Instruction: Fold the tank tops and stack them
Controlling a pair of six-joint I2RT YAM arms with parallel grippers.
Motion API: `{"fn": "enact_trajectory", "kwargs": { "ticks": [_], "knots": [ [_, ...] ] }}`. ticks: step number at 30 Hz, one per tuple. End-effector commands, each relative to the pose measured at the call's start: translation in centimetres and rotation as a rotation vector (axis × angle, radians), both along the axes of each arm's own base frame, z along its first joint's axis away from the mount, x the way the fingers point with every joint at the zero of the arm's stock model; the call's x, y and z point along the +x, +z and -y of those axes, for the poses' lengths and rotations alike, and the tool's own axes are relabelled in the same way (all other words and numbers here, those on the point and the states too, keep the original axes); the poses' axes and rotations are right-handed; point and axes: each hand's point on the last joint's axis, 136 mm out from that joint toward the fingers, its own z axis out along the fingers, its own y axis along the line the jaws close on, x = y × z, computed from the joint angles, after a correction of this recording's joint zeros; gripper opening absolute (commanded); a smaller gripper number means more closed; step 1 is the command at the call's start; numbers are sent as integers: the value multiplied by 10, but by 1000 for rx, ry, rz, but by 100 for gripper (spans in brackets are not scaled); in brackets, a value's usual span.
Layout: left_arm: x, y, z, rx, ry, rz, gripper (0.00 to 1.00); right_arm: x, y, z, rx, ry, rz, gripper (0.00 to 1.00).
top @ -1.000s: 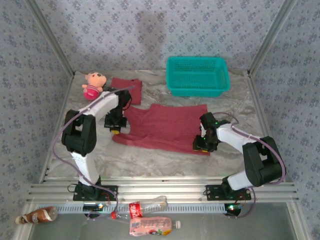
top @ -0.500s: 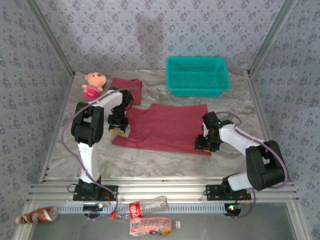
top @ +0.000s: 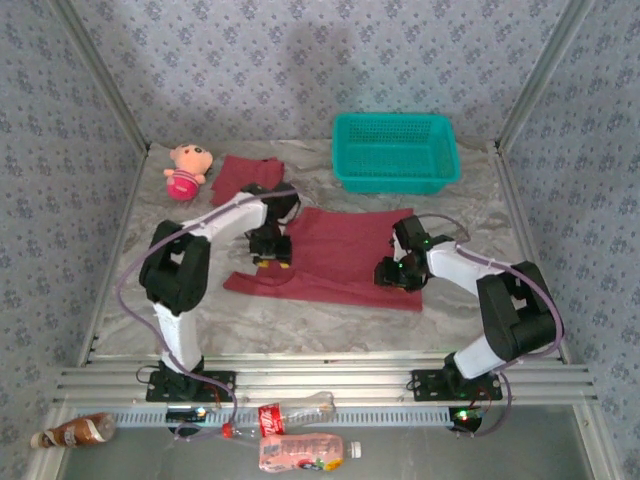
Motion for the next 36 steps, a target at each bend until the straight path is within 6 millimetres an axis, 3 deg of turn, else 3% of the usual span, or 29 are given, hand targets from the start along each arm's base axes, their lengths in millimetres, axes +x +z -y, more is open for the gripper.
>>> {"fn": "enact_trajectory", "kwargs": {
  "ticks": [1, 4, 9, 11, 14, 17, 20, 24, 26, 28, 30, 36],
  "knots": [
    [-10, -25, 7, -53, 33, -62, 43, -27, -21, 11, -44, -2, -117, 48],
    [-34, -33, 1, -42, 32, -135, 40, -47, -21, 19, -79, 4, -178, 48],
    [-92, -36, -7, -28, 67, -223, 40, -72, -3, 34, -126, 10, -238, 48],
    [-98, -33, -9, -34, 85, -212, 42, -74, 5, 37, -123, 7, -237, 48],
    [-73, -13, -6, -42, 66, -133, 47, -60, 23, 32, -82, -8, -168, 50],
    [-22, 17, 8, -83, 26, -3, 49, -7, 54, 30, -54, -43, 28, 52],
    [42, 39, 19, -129, 0, 132, 51, 61, 65, 42, -60, -53, 171, 56],
    [126, 31, 11, -171, 58, 260, 51, 134, 60, 59, -98, -3, 272, 60],
    [151, 24, 12, -208, 73, 298, 51, 161, 54, 67, -108, -10, 293, 60],
    [160, 15, 21, -238, 63, 273, 51, 185, 49, 75, -102, -36, 298, 60],
    [162, 7, 27, -250, 44, 244, 50, 198, 43, 67, -62, -30, 300, 60],
    [147, -18, 36, -301, 54, 175, 49, 205, 18, 47, 25, -22, 237, 55]
  ]
}}
